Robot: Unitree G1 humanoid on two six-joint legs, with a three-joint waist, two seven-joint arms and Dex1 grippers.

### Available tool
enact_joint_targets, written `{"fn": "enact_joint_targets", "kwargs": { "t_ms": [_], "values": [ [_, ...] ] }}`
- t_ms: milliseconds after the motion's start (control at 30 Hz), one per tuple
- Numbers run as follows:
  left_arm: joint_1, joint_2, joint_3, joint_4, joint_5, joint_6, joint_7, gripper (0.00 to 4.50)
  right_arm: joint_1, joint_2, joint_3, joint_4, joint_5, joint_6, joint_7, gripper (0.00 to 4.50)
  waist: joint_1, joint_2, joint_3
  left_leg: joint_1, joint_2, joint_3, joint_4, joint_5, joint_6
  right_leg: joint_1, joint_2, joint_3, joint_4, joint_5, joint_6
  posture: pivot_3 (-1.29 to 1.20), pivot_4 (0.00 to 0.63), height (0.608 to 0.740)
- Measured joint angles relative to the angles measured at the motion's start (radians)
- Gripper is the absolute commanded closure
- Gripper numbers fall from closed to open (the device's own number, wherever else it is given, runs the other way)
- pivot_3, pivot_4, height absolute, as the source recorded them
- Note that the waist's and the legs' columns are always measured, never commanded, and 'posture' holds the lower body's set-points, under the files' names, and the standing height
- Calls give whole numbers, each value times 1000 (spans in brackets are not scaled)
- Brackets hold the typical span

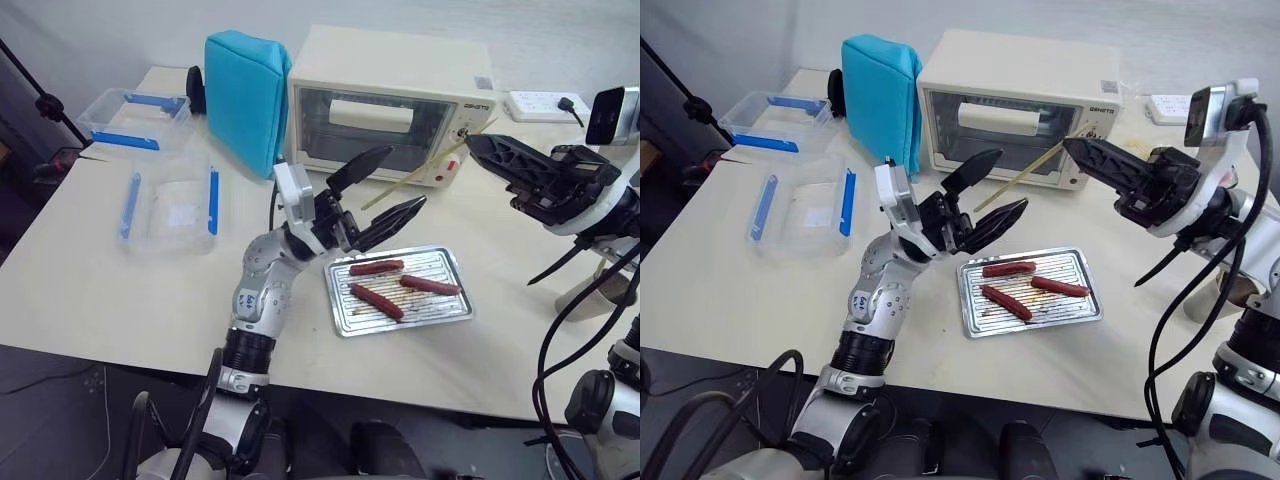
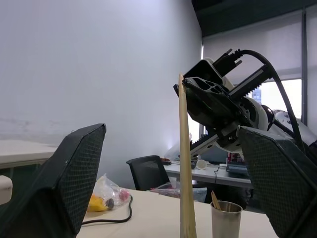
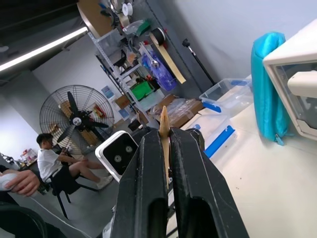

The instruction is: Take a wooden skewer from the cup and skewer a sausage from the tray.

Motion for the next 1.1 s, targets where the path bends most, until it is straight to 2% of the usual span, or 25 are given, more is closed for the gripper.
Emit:
{"fn": "enact_joint_targets", "kwargs": {
  "t_ms": [67, 467, 500, 700, 800, 900, 1000, 1100],
  "values": [
    [-4, -5, 0, 2, 0, -8, 5, 590, 15, 0, 2, -4, 20, -14, -15, 4500, 0, 0, 0, 0, 0, 0, 0, 0, 0, 0, 0, 0, 0, 0, 0, 0, 150, 740],
    [-3, -21, -12, -1, -1, -16, 20, 4272, 61, -7, 29, -37, 68, -75, -51, 4500, -3, 0, 0, 0, 0, 0, 0, 0, 0, 0, 0, 0, 0, 0, 0, 0, 150, 740],
    [-2, -21, -20, -2, 0, -16, 14, 4458, 61, -7, 29, -35, 68, -84, -56, 4500, -3, 0, 0, 0, 0, 0, 0, 0, 0, 0, 0, 0, 0, 0, 0, 0, 150, 740],
    [-2, -25, -19, -5, -4, -12, 21, 4458, 73, -7, 37, -35, 104, -102, -79, 4500, -7, 0, 0, 0, 0, 0, 0, 0, 0, 0, 0, 0, -1, 0, 0, 0, 150, 740],
    [-2, -20, -8, -7, -11, 9, 43, 4500, 105, -36, 52, -40, 128, -100, -104, 3711, -7, 0, 0, 0, 0, -1, 0, 0, 0, 0, 0, 0, -1, 0, 0, 0, 150, 740],
    [-2, 15, 35, -13, -22, 29, 69, 4500, 157, -65, 61, -64, 68, -104, -73, 2727, -8, 0, 0, 0, 0, -1, 0, 0, 0, 0, 0, 0, -1, 0, 0, 0, 150, 740],
    [31, 121, 47, -89, -25, 71, 54, 4500, 309, -198, 126, -148, -167, -202, 116, 1776, -8, 0, 0, 0, 0, -1, -2, 0, 0, 1, 1, 0, -3, 0, 0, 0, 150, 740],
    [104, 235, 93, -138, -40, 116, 33, 4500, 452, -262, 180, -188, -383, -344, 296, 778, -11, 0, 0, 1, 0, 0, -2, 0, 0, 1, 1, 1, -3, 0, 0, 0, 150, 740]
  ]
}}
